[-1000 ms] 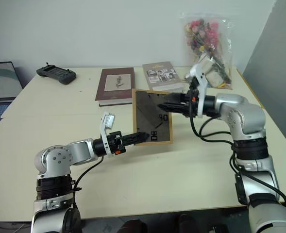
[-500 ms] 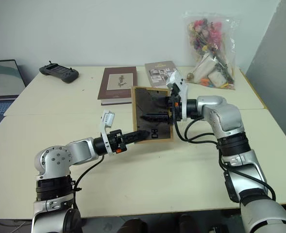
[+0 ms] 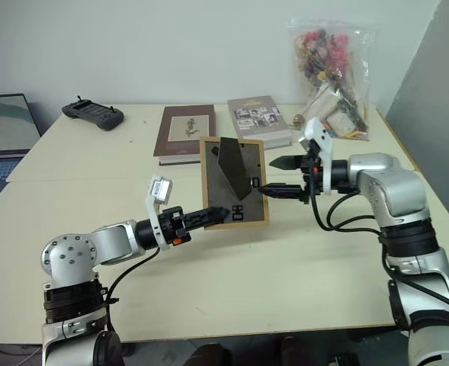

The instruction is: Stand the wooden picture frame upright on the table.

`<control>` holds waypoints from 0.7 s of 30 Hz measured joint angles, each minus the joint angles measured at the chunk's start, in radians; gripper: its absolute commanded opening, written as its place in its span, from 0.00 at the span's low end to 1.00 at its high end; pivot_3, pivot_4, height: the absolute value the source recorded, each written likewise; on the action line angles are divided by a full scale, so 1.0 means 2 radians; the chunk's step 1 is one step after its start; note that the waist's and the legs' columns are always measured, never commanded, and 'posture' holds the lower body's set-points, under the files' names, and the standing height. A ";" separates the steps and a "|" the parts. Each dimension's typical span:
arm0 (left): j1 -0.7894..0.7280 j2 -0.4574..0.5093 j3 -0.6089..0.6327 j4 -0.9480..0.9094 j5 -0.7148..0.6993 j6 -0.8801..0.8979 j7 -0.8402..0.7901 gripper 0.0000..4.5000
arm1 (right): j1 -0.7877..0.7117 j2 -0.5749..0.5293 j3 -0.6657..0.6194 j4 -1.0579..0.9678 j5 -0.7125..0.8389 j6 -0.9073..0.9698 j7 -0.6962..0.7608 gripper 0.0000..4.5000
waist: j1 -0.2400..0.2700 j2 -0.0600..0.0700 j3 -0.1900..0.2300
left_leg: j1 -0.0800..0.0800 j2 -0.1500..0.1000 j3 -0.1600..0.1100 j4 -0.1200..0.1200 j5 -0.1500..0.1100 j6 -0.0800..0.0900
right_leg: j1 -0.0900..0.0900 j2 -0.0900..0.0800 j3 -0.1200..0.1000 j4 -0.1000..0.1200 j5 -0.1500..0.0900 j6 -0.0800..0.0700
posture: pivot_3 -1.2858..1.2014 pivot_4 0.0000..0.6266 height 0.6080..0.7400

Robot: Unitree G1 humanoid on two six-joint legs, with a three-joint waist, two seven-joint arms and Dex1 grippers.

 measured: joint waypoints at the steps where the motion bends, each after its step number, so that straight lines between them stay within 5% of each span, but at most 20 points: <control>1: -0.004 0.000 0.013 0.016 -0.020 0.018 0.014 0.29 | 0.008 -0.004 -0.005 0.008 -0.011 -0.026 -0.005 0.99 | 0.000 0.000 0.000 | 0.000 0.000 0.000 0.000 0.000 0.000 | 0.000 0.000 0.000 0.000 0.000 0.000 | 0.52 0.24 1.00; 5: -0.018 0.026 0.020 0.105 -0.135 0.049 0.088 0.29 | 0.045 -0.022 0.003 0.072 -0.122 -0.302 -0.045 0.99 | -0.001 0.000 0.000 | 0.000 0.000 0.000 0.000 0.000 -0.001 | 0.000 0.000 0.000 0.000 0.000 0.000 | 0.52 0.24 1.00; 10: -0.003 0.106 -0.074 0.142 -0.333 0.003 0.195 0.29 | 0.045 -0.024 0.041 0.215 -0.364 -0.733 -0.259 0.99 | -0.003 -0.001 0.000 | 0.001 0.000 0.002 0.000 0.002 -0.003 | 0.000 0.000 0.002 0.001 0.000 0.000 | 0.52 0.24 1.00; 15: 0.023 0.130 -0.125 0.104 -0.375 -0.033 0.202 0.29 | -0.023 0.004 0.066 0.266 -0.556 -0.866 -0.476 0.99 | -0.004 -0.001 0.000 | 0.001 0.001 0.001 0.000 0.003 -0.006 | -0.001 0.001 0.002 0.001 0.000 0.000 | 0.52 0.24 1.00; 20: 0.039 0.145 -0.138 0.081 -0.376 -0.056 0.191 0.29 | -0.045 0.025 0.103 0.300 -0.645 -0.890 -0.587 0.99 | -0.001 -0.001 0.001 | 0.001 0.000 0.001 0.000 0.003 -0.006 | 0.000 0.001 0.002 0.000 0.000 0.000 | 0.52 0.24 1.00; 21: 0.039 0.145 -0.144 0.074 -0.378 -0.059 0.189 0.29 | -0.049 0.032 0.112 0.300 -0.657 -0.897 -0.605 0.91 | -0.001 -0.001 0.001 | 0.001 0.000 0.001 0.000 0.003 -0.006 | 0.000 0.001 0.002 0.000 0.000 0.000 | 0.52 0.24 1.00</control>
